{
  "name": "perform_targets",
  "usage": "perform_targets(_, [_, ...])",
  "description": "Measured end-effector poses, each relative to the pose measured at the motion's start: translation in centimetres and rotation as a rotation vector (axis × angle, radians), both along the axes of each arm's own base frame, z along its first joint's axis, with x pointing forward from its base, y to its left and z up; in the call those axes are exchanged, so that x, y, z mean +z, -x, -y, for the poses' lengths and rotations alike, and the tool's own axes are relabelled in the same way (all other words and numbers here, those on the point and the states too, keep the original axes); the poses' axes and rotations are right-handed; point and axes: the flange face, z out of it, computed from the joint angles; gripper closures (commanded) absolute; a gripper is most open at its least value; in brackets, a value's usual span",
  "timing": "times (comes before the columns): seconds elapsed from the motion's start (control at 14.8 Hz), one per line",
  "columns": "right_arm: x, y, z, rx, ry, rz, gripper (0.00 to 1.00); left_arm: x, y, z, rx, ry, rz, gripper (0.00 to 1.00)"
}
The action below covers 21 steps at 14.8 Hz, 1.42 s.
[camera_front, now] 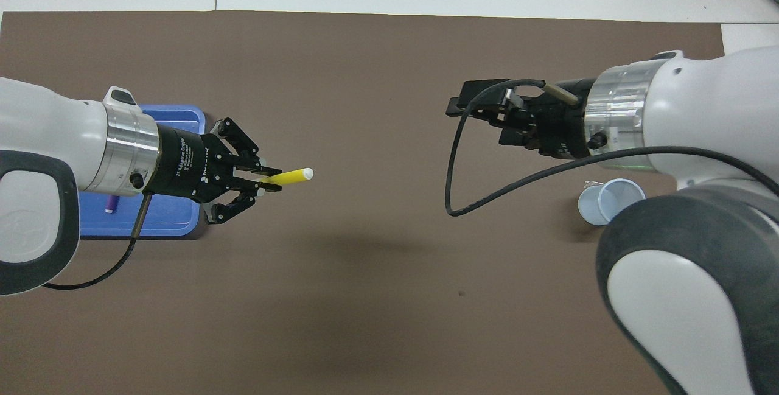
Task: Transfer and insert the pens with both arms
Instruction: 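Lift the yellow pen with the left gripper while the right gripper approaches, then close the right gripper on the yellow pen's free end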
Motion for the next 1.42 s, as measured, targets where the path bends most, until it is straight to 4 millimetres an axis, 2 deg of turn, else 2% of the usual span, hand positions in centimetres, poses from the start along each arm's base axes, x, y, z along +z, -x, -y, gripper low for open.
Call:
perform_targets(0.2, [-0.6, 0.6, -3.2, -0.055, -0.073, -0.039, 0.0, 0.0, 0.1, 0.1, 0.008, 0.019, -0.007, 1.0])
perform_targets(0.47, [-1.2, 3.3, -9.1, 0.0, -0.091, -0.048, 0.0, 0.0, 0.2, 0.3, 0.017, 0.033, -0.017, 1.0])
perform_targets(0.67, [-1.6, 4.5, -12.2, 0.008, -0.111, -0.022, 0.05, 0.1, 0.2, 0.6, 0.027, 0.036, -0.018, 1.0])
perform_targets(0.88, [-3.2, 5.2, -15.7, -0.009, -0.133, -0.003, 0.08, 0.0, 0.3, 0.7, 0.031, 0.035, -0.022, 1.0])
perform_targets(1.08, [-5.1, 4.7, -16.9, -0.016, -0.127, -0.001, 0.15, -0.2, 0.4, 0.8, 0.034, 0.034, -0.028, 1.0])
perform_targets(1.15, [-5.3, 4.6, -16.9, -0.018, -0.124, -0.003, 0.22, -0.2, 0.4, 0.8, 0.034, 0.034, -0.029, 1.0])
perform_targets(1.35, [-5.3, 4.5, -16.8, -0.02, -0.125, -0.002, 0.28, -0.2, 0.4, 0.8, 0.034, 0.034, -0.031, 1.0])
perform_targets(1.42, [-5.2, 4.5, -16.8, -0.02, -0.125, -0.002, 0.33, -0.2, 0.4, 0.9, 0.035, 0.035, -0.031, 1.0])
